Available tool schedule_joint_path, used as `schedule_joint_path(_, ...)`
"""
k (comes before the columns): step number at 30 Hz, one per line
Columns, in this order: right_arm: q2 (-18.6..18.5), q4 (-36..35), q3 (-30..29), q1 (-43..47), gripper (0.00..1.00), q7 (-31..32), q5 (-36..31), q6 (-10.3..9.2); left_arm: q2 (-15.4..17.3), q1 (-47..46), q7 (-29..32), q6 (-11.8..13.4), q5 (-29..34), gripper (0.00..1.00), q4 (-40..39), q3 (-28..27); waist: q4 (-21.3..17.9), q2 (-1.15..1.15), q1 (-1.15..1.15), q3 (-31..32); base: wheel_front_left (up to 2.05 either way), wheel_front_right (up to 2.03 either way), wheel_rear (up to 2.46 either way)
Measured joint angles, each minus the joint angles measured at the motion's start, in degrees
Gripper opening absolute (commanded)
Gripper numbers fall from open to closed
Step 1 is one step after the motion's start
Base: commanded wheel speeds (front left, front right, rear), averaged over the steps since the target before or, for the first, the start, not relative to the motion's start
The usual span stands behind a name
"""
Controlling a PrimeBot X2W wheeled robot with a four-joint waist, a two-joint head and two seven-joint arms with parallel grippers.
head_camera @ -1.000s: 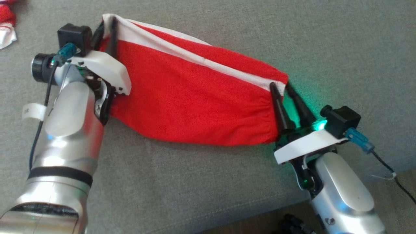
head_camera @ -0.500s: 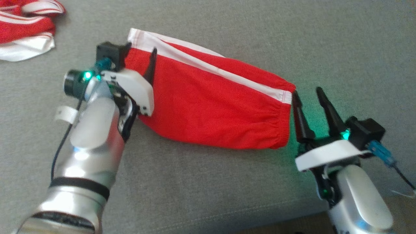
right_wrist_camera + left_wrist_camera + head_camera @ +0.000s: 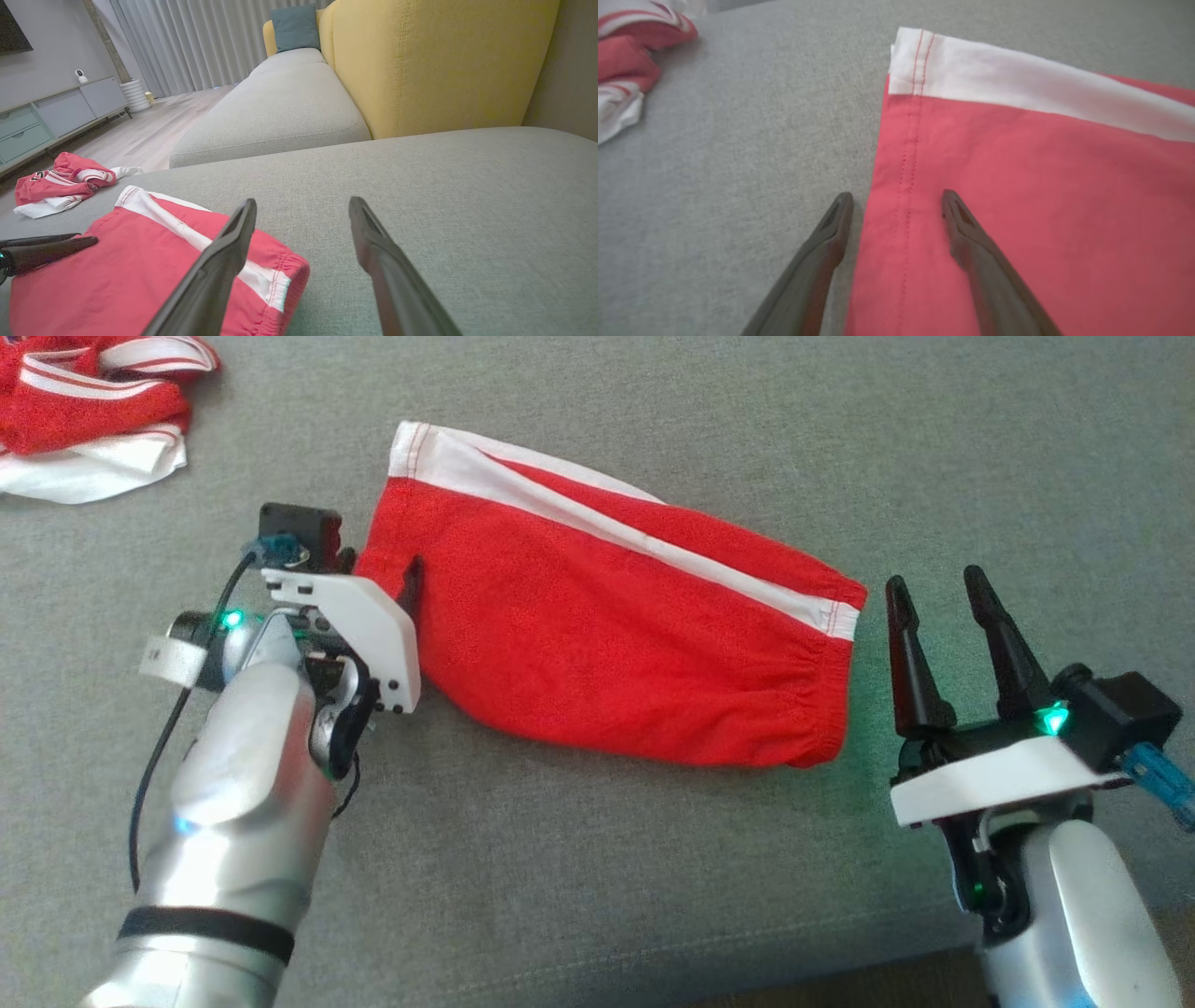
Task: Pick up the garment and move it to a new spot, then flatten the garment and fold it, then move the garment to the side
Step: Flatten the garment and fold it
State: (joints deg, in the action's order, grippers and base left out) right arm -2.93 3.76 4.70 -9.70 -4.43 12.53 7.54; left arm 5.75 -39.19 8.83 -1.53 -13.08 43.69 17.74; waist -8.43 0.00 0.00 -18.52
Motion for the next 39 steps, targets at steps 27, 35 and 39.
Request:
schedule_joint_path(27, 0.1, -1.1, -0.2, 1.4, 1.0, 0.3, 0.7, 0.0, 2.9, 10.6, 9.5, 0.1, -9.4, 0.0, -17.4, -4.3, -1.2, 0.0, 0.0, 0.6, 0.0, 0.0, 0.0)
schedule_joint_path(35, 0.1, -1.1, -1.8, 2.6, 1.0, 1.0, 0.1, 0.0, 1.7, 22.3, 7.3, 4.2, -12.8, 0.0, -27.2, -7.5, 1.6, 0.0, 0.0, 2.7, 0.0, 0.0, 0.0)
schedule_joint_path(39, 0.1, -1.3, -3.0, 3.3, 1.0, 2.7, -1.1, 0.0, -0.3, 27.9, 6.9, 5.6, -14.0, 0.0, -30.9, -7.2, 3.3, 0.0, 0.0, 3.9, 0.0, 0.0, 0.0)
